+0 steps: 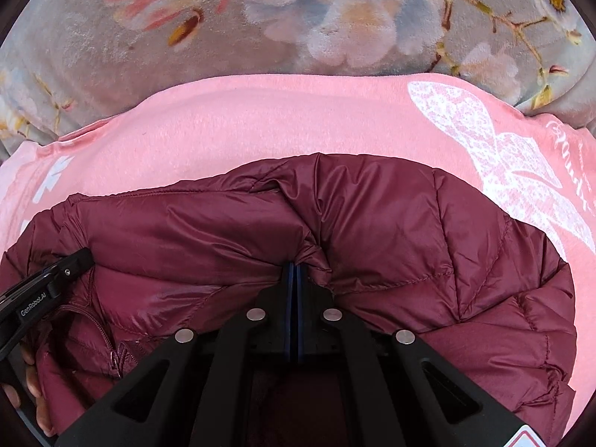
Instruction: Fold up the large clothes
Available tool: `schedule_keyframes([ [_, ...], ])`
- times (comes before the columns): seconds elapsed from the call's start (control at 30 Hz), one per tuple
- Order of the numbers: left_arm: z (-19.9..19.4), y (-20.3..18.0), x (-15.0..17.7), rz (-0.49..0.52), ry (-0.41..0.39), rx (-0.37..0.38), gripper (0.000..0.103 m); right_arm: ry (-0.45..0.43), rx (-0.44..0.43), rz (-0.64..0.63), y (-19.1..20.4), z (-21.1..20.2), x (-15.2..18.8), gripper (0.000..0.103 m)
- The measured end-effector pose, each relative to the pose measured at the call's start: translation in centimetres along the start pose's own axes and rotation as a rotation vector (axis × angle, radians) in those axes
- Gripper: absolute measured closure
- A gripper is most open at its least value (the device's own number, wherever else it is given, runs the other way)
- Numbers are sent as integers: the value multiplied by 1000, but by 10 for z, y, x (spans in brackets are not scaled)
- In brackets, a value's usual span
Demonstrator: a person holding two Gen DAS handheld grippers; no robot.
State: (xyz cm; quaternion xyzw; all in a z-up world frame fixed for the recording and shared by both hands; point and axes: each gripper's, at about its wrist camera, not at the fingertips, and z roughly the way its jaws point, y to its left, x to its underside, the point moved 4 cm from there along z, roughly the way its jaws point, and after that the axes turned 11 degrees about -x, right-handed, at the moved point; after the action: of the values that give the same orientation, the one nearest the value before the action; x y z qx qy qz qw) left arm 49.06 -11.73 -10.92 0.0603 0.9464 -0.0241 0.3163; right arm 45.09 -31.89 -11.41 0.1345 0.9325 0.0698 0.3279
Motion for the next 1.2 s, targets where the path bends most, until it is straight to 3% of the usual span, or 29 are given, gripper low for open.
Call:
schedule_keyframes([
  [0.6, 2, -3, -1, 29, -13, -31, 87, -1, 3, -1, 0, -1, 1, 103],
  [0.77, -1, 0, 0, 33, -3, -11, 86, -9, -36, 20, -3, -6, 0, 102],
  [0.87, -28, 13, 9, 11, 28, 0, 82, -7, -96, 102, -8, -46, 11, 93],
  [0.9, -42, 18, 14, 10, 20, 20, 72, -34, -134, 118, -8, -71, 17, 89],
  [0.93, -61, 26, 21, 16, 4, 24, 54, -57, -155, 116, -10, -102, 27, 82],
  [0.97, -88, 38, 34, 26, -28, 14, 47, -70, -156, 111, -15, -132, 42, 77],
  [1.0, -108, 49, 46, 31, -49, 16, 38, -82, -152, 108, -24, -161, 61, 63],
  [1.03, -127, 61, 60, 41, -54, 23, 35, -89, -147, 108, -31, -179, 76, 53],
  [1.2, -189, 131, 149, 31, 31, 3, 26, -47, -48, 182, -93, -274, 200, 44],
])
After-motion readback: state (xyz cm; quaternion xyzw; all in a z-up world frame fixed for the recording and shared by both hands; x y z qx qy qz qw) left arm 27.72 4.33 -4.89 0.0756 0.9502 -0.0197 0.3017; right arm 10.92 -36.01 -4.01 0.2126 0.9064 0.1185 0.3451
